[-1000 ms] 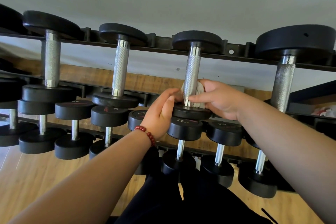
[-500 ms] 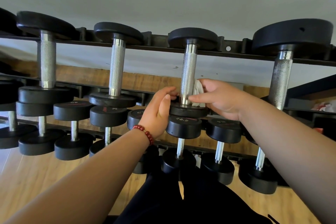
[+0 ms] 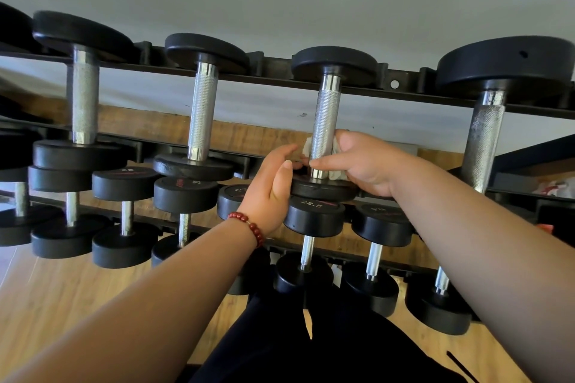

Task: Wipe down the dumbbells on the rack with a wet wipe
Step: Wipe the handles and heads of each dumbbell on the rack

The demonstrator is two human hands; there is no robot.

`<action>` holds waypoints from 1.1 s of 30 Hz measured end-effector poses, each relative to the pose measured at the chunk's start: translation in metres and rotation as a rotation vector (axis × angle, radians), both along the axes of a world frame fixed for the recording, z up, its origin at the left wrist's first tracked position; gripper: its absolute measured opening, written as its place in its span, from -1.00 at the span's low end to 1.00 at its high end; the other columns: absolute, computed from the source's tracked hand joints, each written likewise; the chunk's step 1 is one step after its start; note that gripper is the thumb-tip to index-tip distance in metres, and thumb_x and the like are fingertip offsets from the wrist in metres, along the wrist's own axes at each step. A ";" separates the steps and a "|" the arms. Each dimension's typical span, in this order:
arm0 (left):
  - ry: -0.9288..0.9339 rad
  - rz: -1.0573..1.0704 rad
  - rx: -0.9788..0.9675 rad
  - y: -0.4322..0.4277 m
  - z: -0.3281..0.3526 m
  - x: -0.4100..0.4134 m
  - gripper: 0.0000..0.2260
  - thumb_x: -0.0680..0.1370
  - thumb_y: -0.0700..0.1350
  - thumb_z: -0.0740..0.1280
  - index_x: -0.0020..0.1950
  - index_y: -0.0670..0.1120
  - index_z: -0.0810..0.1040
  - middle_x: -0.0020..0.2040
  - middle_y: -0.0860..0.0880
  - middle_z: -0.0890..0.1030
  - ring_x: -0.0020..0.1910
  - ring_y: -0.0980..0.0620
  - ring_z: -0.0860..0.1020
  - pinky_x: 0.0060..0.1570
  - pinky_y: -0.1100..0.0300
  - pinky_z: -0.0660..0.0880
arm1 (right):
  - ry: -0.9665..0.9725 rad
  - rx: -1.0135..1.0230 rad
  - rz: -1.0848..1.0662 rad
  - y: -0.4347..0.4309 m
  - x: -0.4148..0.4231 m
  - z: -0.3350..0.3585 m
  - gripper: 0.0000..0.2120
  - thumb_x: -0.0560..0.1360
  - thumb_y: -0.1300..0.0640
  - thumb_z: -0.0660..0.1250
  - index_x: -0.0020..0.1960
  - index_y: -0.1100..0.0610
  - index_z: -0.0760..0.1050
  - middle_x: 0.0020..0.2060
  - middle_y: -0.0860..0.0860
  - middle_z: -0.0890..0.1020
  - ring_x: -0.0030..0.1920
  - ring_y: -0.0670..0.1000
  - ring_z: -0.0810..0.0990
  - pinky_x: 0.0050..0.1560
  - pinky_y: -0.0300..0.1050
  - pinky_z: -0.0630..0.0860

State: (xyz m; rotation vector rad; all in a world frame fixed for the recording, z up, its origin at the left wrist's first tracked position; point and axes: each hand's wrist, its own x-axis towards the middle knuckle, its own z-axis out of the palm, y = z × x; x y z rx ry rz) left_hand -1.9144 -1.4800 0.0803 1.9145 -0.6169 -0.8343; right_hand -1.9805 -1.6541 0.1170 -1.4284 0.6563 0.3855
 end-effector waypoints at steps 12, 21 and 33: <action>-0.044 -0.016 0.033 0.000 0.001 0.000 -0.48 0.58 0.12 -0.04 0.49 -0.01 0.30 0.27 0.00 0.51 0.12 0.53 0.40 -0.01 0.66 0.27 | -0.001 -0.264 0.009 0.009 0.000 0.002 -0.49 0.52 0.05 0.40 0.42 0.07 0.34 0.24 0.00 0.54 0.23 0.01 0.50 0.26 -0.05 0.44; -0.061 -0.023 0.042 0.002 -0.001 0.001 -0.52 0.60 0.15 -0.05 0.46 0.06 0.33 0.33 0.10 0.46 0.25 0.29 0.44 0.09 0.54 0.32 | -0.075 -0.500 0.031 0.015 -0.028 0.004 -0.70 0.60 0.07 0.27 0.33 0.02 0.43 0.05 -0.07 0.58 0.05 -0.05 0.54 -0.08 -0.25 0.44; -0.562 -0.146 0.077 -0.007 0.039 -0.022 -0.64 0.65 -0.05 0.09 0.39 -0.14 0.44 0.33 -0.06 0.48 0.31 0.18 0.30 0.33 0.33 0.15 | -0.322 -1.097 0.234 0.020 -0.072 0.010 -0.46 0.58 0.35 0.22 0.52 0.07 0.26 0.51 0.04 0.27 0.49 0.08 0.25 0.42 -0.07 0.21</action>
